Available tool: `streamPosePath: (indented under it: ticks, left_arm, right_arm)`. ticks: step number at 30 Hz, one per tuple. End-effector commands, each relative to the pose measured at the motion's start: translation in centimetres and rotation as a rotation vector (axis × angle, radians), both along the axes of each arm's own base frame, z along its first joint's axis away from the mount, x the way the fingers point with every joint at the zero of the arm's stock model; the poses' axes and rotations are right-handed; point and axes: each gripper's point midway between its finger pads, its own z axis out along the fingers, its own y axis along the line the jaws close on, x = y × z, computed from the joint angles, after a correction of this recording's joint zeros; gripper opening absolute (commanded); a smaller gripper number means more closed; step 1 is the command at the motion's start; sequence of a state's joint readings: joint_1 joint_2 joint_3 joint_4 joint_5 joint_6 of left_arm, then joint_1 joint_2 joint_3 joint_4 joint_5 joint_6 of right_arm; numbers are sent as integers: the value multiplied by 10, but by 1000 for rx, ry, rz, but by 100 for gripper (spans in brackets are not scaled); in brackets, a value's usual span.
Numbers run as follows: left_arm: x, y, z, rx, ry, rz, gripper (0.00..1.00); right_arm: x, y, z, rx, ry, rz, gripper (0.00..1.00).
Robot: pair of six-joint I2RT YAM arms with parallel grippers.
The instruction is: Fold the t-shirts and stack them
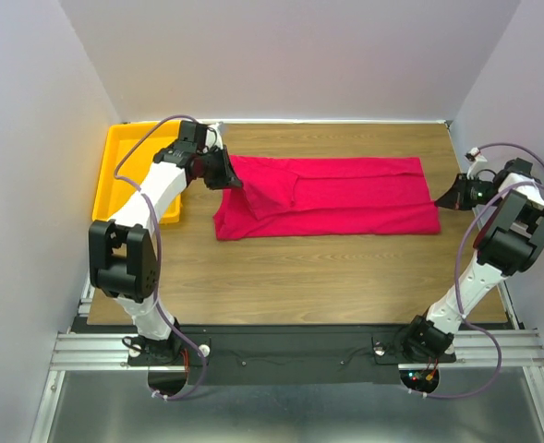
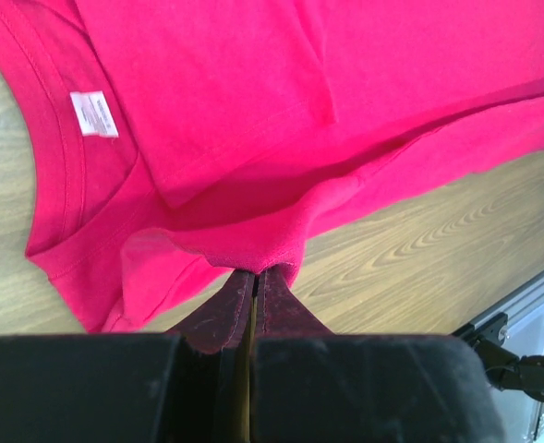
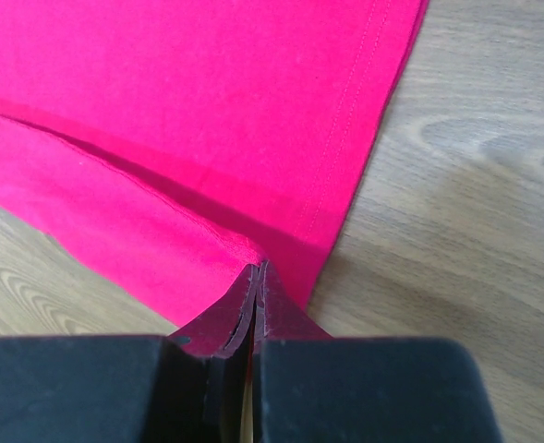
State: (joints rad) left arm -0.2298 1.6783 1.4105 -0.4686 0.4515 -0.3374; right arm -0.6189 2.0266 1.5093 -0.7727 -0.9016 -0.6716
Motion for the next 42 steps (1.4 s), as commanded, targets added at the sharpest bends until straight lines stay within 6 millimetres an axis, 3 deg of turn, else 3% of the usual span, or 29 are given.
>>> streamPosePath:
  ticks: [1, 11, 42]
  left_arm:
    - [16, -6, 15, -5, -61, -17, 0]
    - [25, -4, 2, 15, -40, -3, 0]
    - [33, -7, 3, 3, -53, -1, 0]
  right_arm:
    - [20, -5, 5, -40, -47, 2, 1]
    - [27, -8, 1, -49, -44, -18, 1]
    - [44, -13, -12, -95, -14, -67, 1]
